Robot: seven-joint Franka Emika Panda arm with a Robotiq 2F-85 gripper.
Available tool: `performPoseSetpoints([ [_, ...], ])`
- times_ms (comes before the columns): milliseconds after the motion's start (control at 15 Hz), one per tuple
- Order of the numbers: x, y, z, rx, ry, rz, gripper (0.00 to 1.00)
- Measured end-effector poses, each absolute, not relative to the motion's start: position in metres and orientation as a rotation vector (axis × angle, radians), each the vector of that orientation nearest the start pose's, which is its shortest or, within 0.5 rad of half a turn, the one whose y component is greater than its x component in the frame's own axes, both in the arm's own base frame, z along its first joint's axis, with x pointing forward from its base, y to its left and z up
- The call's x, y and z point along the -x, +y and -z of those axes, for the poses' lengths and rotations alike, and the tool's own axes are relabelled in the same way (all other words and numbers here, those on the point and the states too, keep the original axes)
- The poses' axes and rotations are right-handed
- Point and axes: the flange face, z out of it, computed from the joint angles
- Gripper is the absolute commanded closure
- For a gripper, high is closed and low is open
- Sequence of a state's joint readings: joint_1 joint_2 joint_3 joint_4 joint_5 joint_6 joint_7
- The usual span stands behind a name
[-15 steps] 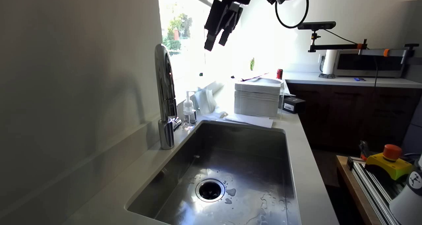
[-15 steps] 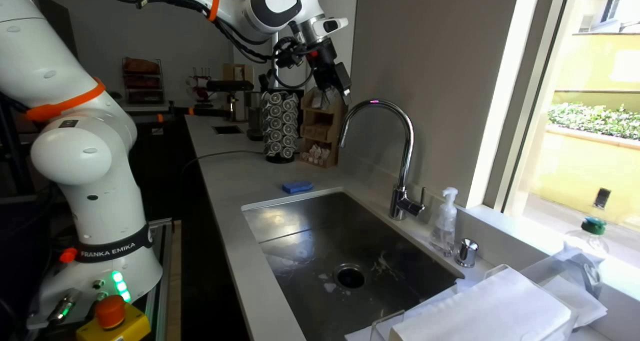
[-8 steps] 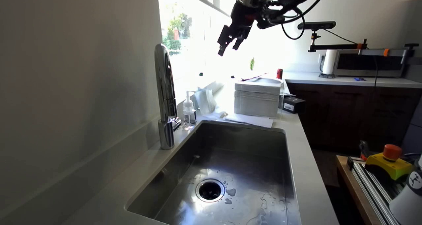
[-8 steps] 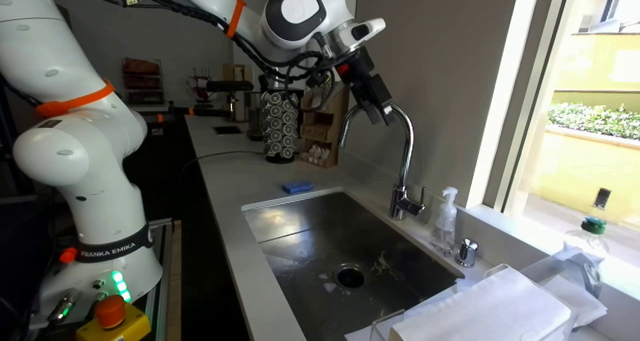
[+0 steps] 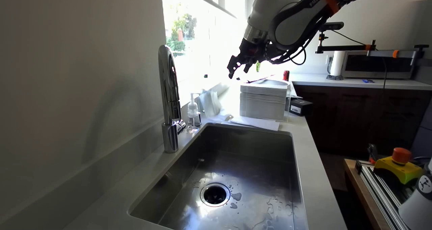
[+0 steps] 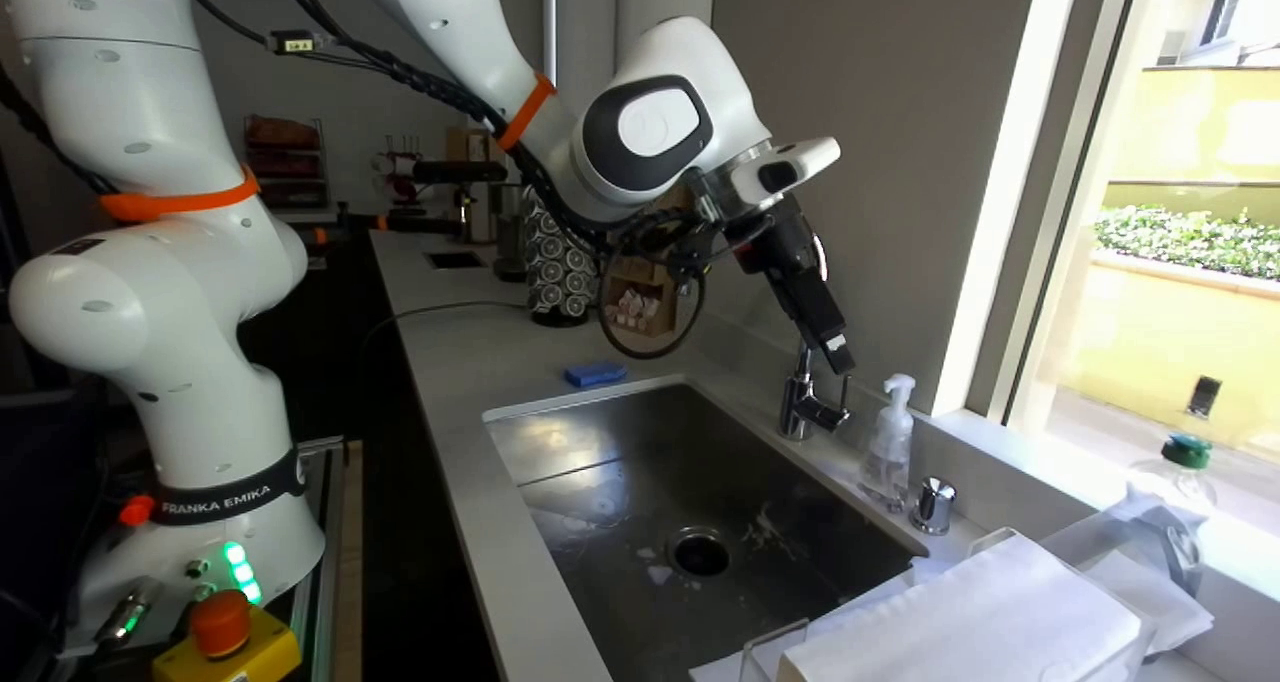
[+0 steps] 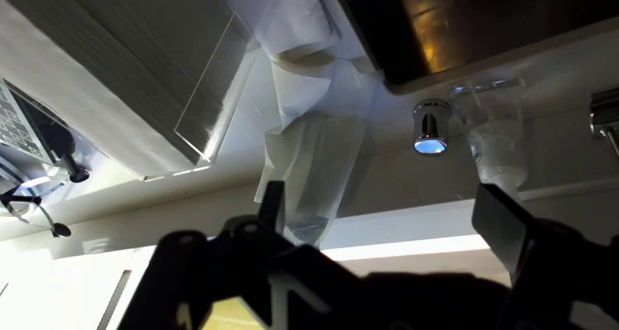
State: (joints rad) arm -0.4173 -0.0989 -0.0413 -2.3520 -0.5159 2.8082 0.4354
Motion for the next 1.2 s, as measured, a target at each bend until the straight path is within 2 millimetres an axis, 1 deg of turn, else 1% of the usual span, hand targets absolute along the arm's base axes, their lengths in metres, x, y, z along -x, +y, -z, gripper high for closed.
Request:
performPoseSetpoints([
  [67, -0.486, -0.215, -0.422, 3.23, 0.751, 0.899, 0.0],
  [133, -0.486, -0.216, -0.421, 3.231, 0.75, 0.896, 0.0],
  [400, -0.486, -0.214, -0.428, 3.227, 0.747, 0.919, 0.0],
  [533, -0.487, -0.215, -0.427, 3.231, 0.746, 0.916, 0.0],
  [667, -0.491, -0.223, -0.422, 3.238, 0.779, 0.914, 0.0],
  [800, -0.501, -0.236, -0.408, 3.245, 0.792, 0.887, 0.0],
  [933, -0.517, -0.247, -0.385, 3.248, 0.757, 0.863, 0.0],
  [1067, -0.536, -0.253, -0.359, 3.243, 0.704, 0.84, 0.0],
  [1200, -0.552, -0.261, -0.337, 3.239, 0.661, 0.825, 0.0],
])
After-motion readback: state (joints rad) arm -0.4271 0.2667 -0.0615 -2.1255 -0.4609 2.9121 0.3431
